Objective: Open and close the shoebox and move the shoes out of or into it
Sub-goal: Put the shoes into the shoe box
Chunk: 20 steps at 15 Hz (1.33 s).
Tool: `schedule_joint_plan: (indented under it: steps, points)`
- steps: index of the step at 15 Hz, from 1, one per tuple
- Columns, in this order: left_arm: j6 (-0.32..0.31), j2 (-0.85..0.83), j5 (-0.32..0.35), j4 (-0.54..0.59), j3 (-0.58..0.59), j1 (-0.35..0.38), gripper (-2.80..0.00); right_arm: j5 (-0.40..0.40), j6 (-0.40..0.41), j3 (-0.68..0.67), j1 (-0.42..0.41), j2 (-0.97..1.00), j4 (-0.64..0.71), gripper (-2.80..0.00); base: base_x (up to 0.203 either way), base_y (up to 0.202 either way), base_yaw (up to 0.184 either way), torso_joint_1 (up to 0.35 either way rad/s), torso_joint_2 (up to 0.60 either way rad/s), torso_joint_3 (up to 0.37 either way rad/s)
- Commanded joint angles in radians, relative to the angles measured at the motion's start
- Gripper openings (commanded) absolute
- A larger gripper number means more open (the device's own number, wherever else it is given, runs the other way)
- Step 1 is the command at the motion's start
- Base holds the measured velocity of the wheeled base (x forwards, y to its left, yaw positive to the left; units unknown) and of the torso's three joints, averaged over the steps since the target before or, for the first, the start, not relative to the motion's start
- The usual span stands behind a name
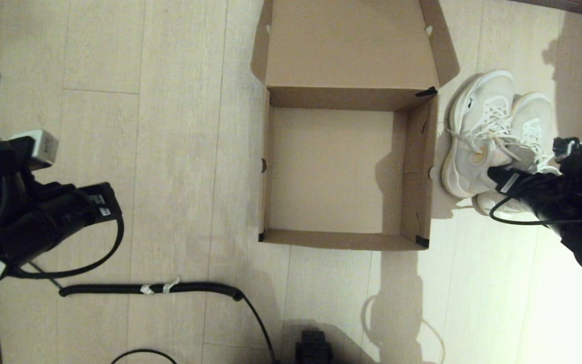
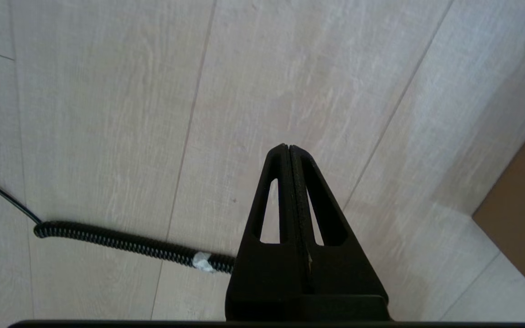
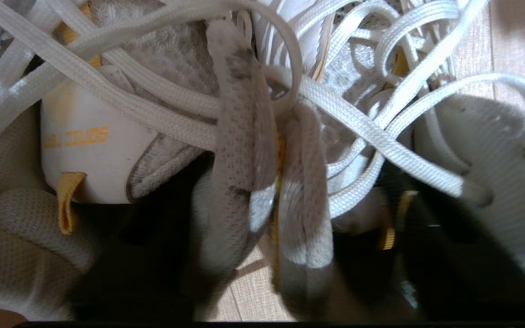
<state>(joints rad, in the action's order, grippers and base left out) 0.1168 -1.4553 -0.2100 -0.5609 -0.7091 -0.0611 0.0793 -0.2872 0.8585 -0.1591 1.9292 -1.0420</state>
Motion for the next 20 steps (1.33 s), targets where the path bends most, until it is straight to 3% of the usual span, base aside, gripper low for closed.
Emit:
schedule_joint_plan:
  steps: [1, 6, 9, 18, 20]
  points:
    - [0.001, 0.0, -0.002, -0.004, 0.007, -0.005, -2.8, 0.0, -0.001, 0.005, 0.001, 0.011, -0.006, -2.8, 0.0, 0.0, 0.0, 0.0, 0.0, 0.0]
    - [-0.028, 0.014, 0.0, -0.004, 0.013, -0.019, -2.8, 0.008, 0.004, 0.021, 0.001, -0.025, -0.003, -2.8, 0.0, 0.0, 0.0, 0.0, 0.0, 0.0]
    - [-0.031, 0.023, -0.002, -0.003, 0.011, -0.034, -2.8, 0.009, 0.024, 0.038, 0.002, -0.128, 0.068, -2.8, 0.0, 0.0, 0.0, 0.0, 0.0, 0.0]
    - [-0.032, 0.053, -0.002, -0.003, 0.099, -0.036, -2.8, 0.006, 0.029, 0.043, 0.006, -0.625, 0.531, -2.8, 0.0, 0.0, 0.0, 0.0, 0.0, 0.0]
    - [-0.032, 0.047, 0.0, -0.002, 0.112, -0.036, -2.8, 0.003, 0.031, 0.085, 0.04, -0.741, 0.702, -2.8, 0.0, 0.0, 0.0, 0.0, 0.0, 0.0]
